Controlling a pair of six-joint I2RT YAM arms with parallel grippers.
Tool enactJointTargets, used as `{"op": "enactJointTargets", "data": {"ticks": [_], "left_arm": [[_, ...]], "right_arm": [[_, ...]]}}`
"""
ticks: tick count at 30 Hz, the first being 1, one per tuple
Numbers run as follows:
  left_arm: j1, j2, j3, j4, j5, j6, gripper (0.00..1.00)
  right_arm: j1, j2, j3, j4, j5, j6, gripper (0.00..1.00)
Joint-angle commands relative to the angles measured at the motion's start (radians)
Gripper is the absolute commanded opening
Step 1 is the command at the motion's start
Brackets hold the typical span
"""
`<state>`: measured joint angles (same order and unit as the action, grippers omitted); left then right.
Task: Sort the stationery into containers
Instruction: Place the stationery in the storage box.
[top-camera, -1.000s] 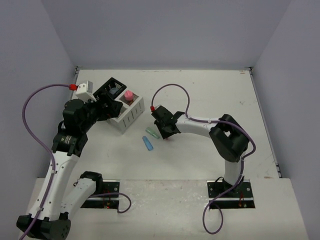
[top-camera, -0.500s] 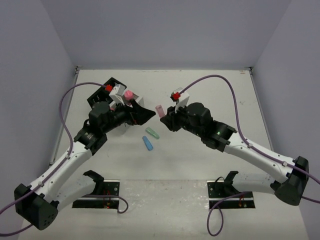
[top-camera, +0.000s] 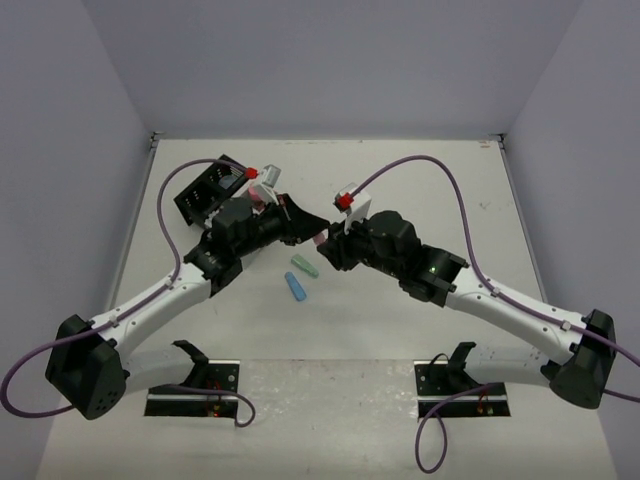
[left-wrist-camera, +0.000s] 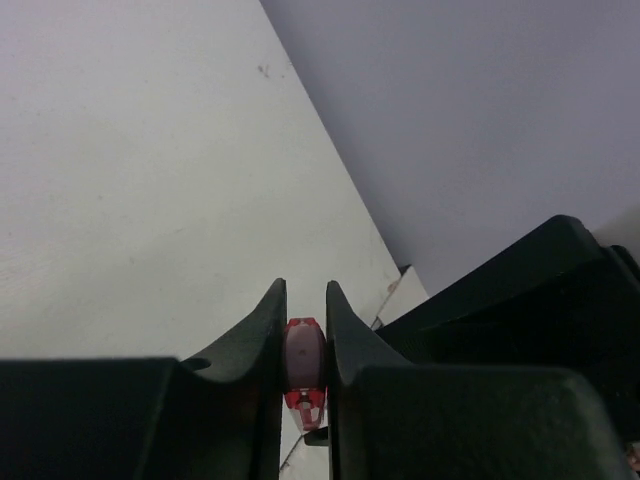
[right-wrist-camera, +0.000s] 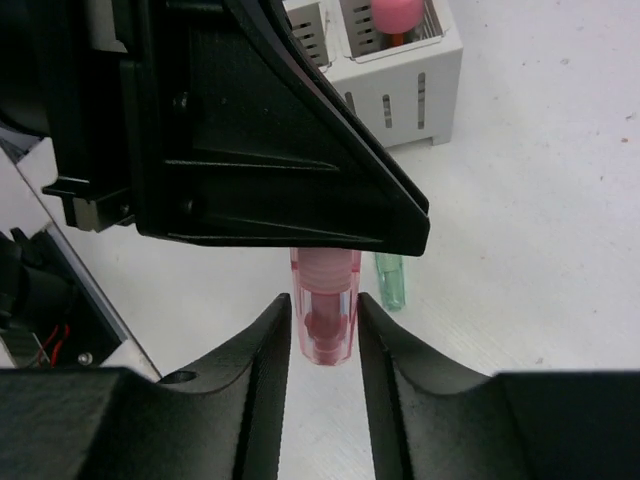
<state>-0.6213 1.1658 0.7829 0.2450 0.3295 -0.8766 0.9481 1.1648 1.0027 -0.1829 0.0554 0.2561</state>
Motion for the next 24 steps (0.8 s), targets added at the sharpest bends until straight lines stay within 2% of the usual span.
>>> {"op": "enactJointTargets", "data": {"ticks": [1,4,6,7,10,13,18,22,23,24], "left_arm": [[0.042,-0.007,0.133,-0.187,-0.174,0.137,0.0],[0.164,-0.015,0.251,-0.388,-0.402,0.214,0.0],[0.32,0.0,0.311,-0.491,-0.669,0.237,0.0],[0.375,0.017,0.33,-0.517,-0.766,0.232,0.0],[0.514,0.078,0.372,-0.518,-0.908,0.191,0.0],[0.578,0.169,0.413,-0.505,-0.986,0.169,0.0],[0.618,0.288,0.403,-0.437,-0.936,0.167,0.0],[0.618,0.305,0.336,-0.348,-0.933,0.155,0.0],[0.618,0.308,0.325,-0.335,-0.935,0.152,0.02],[0.619,0.312,0.321,-0.333,-0.934,0.148,0.08]], "right_arm": [[0.003,-0.011,0.006,0.071,0.111,0.033,0.98],[-0.015,-0.023,-0.017,0.032,0.176,0.065,0.99],[-0.055,-0.039,-0.057,0.023,0.176,0.107,0.99],[-0.069,-0.042,-0.07,0.021,0.169,0.119,0.99],[-0.075,-0.033,-0.086,0.021,0.138,0.109,0.99],[-0.075,-0.031,-0.093,0.02,0.122,0.097,0.99],[-0.077,-0.029,-0.105,0.022,0.095,0.06,0.99],[-0.077,0.062,-0.076,0.004,-0.006,-0.028,0.99],[-0.077,0.099,-0.055,-0.02,-0.017,-0.037,0.99],[-0.077,0.129,-0.036,-0.041,-0.026,-0.046,0.98]]}}
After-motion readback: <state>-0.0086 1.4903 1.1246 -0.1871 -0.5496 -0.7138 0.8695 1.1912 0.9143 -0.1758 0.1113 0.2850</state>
